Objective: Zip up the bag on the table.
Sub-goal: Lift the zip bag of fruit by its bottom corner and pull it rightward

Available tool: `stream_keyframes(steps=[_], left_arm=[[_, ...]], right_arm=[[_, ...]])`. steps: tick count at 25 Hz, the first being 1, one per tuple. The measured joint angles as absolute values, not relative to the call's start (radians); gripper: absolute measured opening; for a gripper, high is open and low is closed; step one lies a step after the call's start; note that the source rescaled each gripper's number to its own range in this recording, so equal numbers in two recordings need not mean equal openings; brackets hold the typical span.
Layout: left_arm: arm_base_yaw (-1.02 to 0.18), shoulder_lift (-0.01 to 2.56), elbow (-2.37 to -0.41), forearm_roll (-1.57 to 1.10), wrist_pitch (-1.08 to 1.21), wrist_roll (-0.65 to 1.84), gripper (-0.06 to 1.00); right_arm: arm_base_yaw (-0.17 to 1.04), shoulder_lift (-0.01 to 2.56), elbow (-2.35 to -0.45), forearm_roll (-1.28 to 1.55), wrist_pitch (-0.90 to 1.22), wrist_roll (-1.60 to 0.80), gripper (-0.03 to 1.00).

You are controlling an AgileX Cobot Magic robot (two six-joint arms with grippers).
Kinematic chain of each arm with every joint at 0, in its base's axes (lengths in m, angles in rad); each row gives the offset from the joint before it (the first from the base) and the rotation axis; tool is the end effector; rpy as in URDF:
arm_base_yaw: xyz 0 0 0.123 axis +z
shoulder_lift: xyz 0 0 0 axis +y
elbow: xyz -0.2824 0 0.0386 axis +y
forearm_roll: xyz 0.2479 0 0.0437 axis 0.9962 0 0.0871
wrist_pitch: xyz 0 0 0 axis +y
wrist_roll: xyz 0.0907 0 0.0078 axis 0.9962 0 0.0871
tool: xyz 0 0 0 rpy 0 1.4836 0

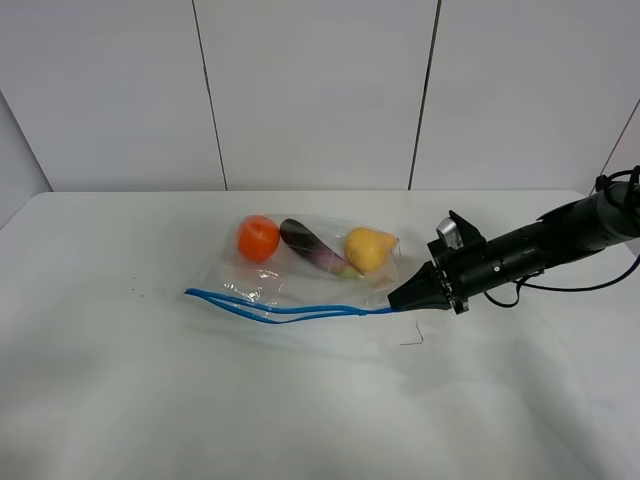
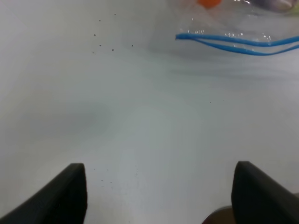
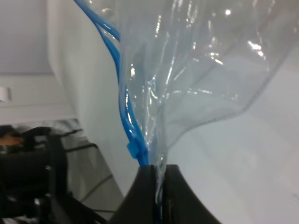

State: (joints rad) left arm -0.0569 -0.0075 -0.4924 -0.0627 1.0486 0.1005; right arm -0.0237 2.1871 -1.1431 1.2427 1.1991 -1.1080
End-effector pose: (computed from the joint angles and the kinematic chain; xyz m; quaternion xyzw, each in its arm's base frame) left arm -0.0050 -0.0047 0.2761 0.0678 0.8470 -0.0198 0.5269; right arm 0.3556 0.0719 0.0961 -0.0943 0.8521 0.5126 0.0478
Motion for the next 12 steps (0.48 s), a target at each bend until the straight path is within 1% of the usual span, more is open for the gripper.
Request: stream_keyframes(steps=[12], left_arm=[[-0.057, -0.008, -0.492, -0.063, 1.049, 0.101, 1.0]], right_arm=[[-0.024, 2.172, -1.143, 1.278, 1.204, -1.009, 0.0]])
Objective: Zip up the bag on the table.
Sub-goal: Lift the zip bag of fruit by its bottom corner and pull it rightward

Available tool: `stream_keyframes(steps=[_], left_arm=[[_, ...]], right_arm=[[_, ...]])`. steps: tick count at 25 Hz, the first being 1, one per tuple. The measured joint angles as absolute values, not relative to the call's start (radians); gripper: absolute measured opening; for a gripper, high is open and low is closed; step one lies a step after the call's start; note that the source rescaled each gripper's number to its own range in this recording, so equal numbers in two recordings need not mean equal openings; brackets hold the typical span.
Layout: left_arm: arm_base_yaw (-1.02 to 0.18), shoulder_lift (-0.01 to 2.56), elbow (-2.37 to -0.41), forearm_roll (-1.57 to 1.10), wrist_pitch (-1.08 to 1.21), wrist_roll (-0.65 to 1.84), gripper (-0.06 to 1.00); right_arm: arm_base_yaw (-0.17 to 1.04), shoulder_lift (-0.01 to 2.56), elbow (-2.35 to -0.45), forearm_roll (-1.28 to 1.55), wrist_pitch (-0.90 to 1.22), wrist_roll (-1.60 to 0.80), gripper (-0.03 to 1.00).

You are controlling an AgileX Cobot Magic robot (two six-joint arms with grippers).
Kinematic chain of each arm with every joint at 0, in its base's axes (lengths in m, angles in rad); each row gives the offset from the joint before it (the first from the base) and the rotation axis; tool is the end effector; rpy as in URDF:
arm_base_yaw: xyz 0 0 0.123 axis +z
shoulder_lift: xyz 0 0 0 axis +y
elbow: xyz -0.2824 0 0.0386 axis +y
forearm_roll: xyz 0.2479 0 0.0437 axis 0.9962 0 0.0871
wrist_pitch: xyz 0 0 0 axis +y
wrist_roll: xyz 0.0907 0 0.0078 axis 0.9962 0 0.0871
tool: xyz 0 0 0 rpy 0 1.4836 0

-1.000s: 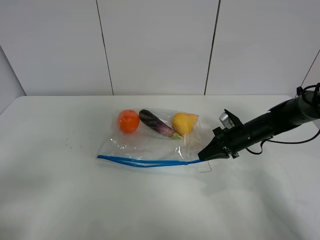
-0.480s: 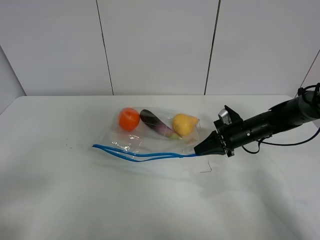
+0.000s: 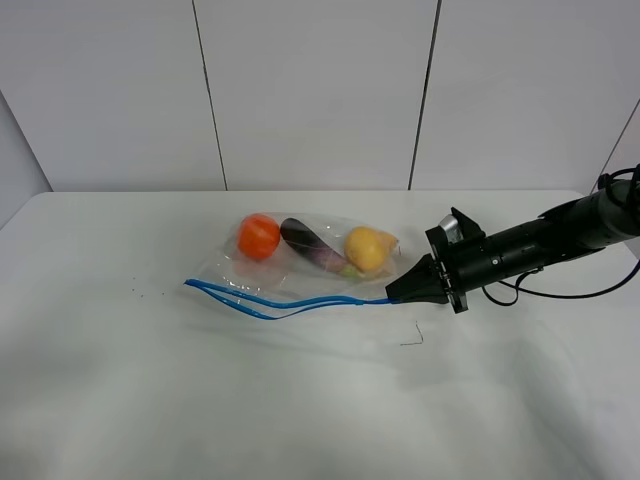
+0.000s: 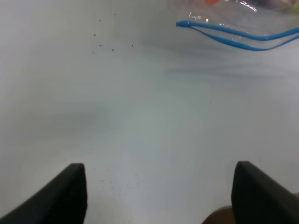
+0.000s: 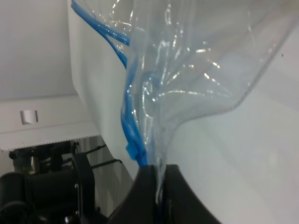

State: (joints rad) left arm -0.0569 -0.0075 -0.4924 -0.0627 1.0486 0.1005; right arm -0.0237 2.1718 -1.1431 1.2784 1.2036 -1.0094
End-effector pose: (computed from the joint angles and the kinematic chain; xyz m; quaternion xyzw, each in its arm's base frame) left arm -0.0050 -0.0047 0.2761 0.0678 0.8470 -0.0198 0.5269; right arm 0.3580 0.0729 0.1035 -0.0443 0.8499 0.5238 0.0361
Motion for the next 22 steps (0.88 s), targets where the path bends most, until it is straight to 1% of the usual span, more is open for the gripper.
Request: stream_keyframes(steps=[11, 22], left_arm=[[-0.057, -0.008, -0.492, -0.063, 1.049, 0.101, 1.0], [-0.057, -0.008, -0.492, -0.063, 1.049, 0.101, 1.0]], right_arm=[[-0.024, 2.076, -1.143, 1.307, 1.203, -0.959, 0.0], [-0.024, 2.074, -1.143, 1.307, 1.203, -0.959, 0.0]])
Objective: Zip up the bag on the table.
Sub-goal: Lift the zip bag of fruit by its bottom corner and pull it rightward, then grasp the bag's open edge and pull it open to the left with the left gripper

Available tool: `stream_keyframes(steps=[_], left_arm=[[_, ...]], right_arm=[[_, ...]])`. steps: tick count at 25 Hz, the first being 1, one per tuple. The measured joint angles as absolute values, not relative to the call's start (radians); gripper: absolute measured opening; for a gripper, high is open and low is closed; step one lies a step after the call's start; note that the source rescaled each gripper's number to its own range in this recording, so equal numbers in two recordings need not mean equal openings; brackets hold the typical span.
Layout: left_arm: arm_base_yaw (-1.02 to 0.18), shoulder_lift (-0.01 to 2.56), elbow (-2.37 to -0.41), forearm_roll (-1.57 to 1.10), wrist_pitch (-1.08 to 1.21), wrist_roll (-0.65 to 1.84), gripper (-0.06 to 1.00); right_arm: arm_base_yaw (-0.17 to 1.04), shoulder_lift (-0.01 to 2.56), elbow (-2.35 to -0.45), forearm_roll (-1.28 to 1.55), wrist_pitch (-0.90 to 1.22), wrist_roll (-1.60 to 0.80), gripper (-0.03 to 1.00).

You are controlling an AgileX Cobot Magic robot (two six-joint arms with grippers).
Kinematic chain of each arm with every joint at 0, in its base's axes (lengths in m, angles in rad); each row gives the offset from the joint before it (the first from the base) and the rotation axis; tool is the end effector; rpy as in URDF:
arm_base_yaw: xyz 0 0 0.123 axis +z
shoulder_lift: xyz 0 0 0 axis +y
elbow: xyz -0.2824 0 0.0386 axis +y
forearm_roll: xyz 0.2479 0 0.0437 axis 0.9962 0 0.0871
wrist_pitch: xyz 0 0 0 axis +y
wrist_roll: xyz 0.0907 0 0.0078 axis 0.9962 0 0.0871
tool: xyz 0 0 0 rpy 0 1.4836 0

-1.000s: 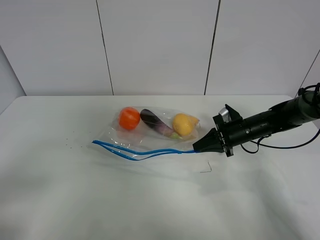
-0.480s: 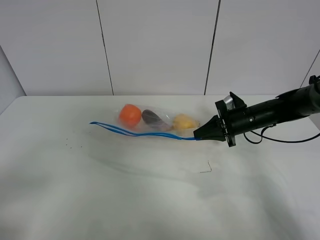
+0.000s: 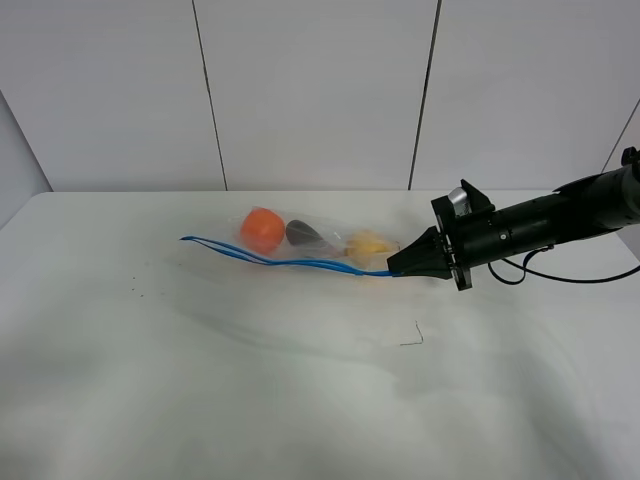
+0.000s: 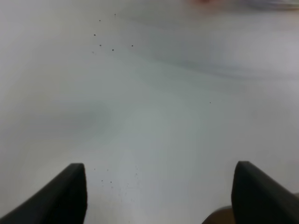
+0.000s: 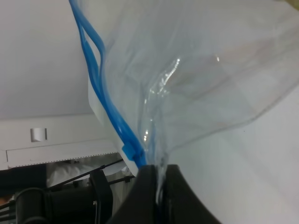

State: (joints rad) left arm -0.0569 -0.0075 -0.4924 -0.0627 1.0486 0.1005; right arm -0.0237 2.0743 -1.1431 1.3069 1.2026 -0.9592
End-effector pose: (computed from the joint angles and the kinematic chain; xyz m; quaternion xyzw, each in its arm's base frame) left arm -0.0050 -0.0047 0.2761 0.0678 0.8470 -0.0198 0.5269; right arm 0.3601 0.0735 0.1398 -0.0388 0.8449 0.5288 0.0708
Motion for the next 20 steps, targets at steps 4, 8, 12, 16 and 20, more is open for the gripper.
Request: stream_keyframes(steps=[4, 8, 12, 16, 20], left_arm=[[-0.057, -0.008, -0.492, -0.063, 1.049, 0.099, 1.0], [-0.057, 0.007, -0.526, -0.061, 1.025, 0.065, 1.0], [-0.057, 0.157, -0.628, -0.062, 0.94, 0.045, 1.0], [-0.057, 0.349, -0.748, -0.064, 0.86, 0.045, 1.0], [-0.057, 0.55, -0.84, -0.113, 0.807, 0.086, 1.0]], right_arm=[[-0.024, 2.074, -1.143, 1.307, 1.203, -0.959, 0.0], [-0.024, 2.074, -1.143, 1.307, 1.203, -0.959, 0.0], [-0.024, 2.074, -1.143, 1.307, 1.203, -0.959, 0.0], [-0.024, 2.074, -1.143, 1.307, 1.203, -0.959, 0.0], [-0.024, 2.074, -1.143, 1.307, 1.203, -0.959, 0.0]])
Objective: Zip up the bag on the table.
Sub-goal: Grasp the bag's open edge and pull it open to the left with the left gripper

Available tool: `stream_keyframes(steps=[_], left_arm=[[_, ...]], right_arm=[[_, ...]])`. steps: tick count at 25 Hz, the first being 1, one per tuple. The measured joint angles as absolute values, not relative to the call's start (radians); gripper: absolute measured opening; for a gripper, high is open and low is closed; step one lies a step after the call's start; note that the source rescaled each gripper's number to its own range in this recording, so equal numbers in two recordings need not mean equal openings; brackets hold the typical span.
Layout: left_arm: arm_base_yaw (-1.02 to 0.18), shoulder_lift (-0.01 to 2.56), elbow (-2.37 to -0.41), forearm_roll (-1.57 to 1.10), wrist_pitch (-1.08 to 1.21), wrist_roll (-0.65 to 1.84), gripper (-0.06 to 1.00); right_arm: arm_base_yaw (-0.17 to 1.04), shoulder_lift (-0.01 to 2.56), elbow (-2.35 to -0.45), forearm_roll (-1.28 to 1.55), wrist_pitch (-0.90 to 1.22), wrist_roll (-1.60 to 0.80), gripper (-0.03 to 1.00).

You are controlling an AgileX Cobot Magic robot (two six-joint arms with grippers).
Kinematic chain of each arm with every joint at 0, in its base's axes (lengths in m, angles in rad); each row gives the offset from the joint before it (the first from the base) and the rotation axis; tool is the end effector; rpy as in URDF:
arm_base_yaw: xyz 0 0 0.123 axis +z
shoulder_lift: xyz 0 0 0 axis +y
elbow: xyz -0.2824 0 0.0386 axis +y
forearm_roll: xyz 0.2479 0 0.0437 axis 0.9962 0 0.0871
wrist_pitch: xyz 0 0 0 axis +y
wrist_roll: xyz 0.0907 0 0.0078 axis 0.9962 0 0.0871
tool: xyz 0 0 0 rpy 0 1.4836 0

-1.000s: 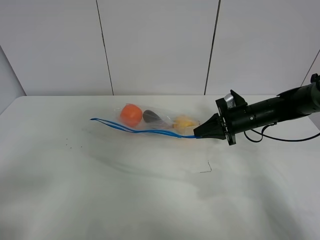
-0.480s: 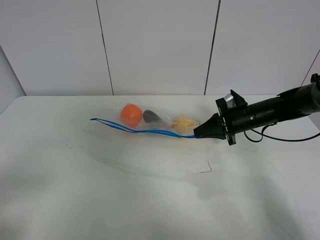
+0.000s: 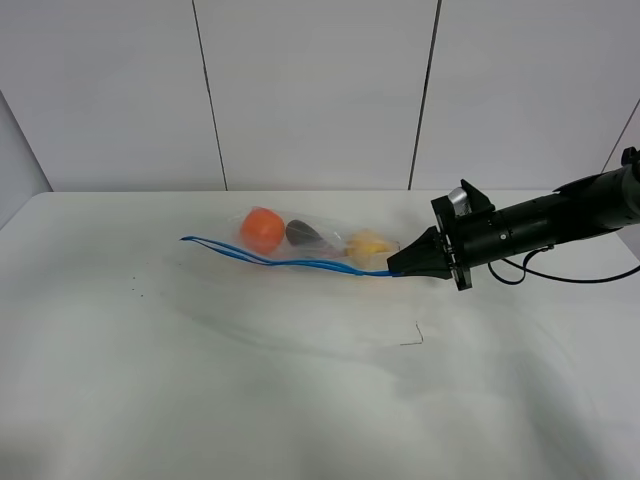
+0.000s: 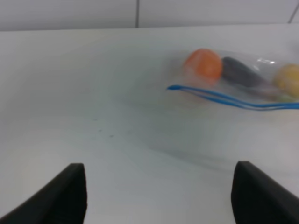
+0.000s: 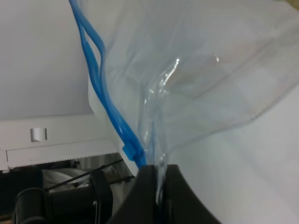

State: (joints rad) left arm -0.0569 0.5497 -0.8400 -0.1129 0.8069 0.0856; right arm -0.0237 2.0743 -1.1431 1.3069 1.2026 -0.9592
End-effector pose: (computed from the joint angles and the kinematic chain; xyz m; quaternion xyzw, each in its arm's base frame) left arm 0.0864 -0.0123 0.3787 0.0490 0.8388 -0.0476 0.5401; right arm 0.3601 0.0735 0.1398 -0.0388 0.8449 0.5288 0.0708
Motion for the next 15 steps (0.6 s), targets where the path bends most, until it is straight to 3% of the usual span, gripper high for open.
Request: stream_keyframes(steps=[8, 15], left_arm=[[-0.057, 0.883, -0.862, -0.547, 0.741, 0.34, 1.0], [-0.06, 1.032, -0.751, -0.937, 0.713, 0.488, 1.0]], right_arm=[[-0.024, 2.074, -1.143, 1.307, 1.203, -0.959, 0.0], [-0.024, 2.074, -1.143, 1.307, 1.203, -0.959, 0.0]])
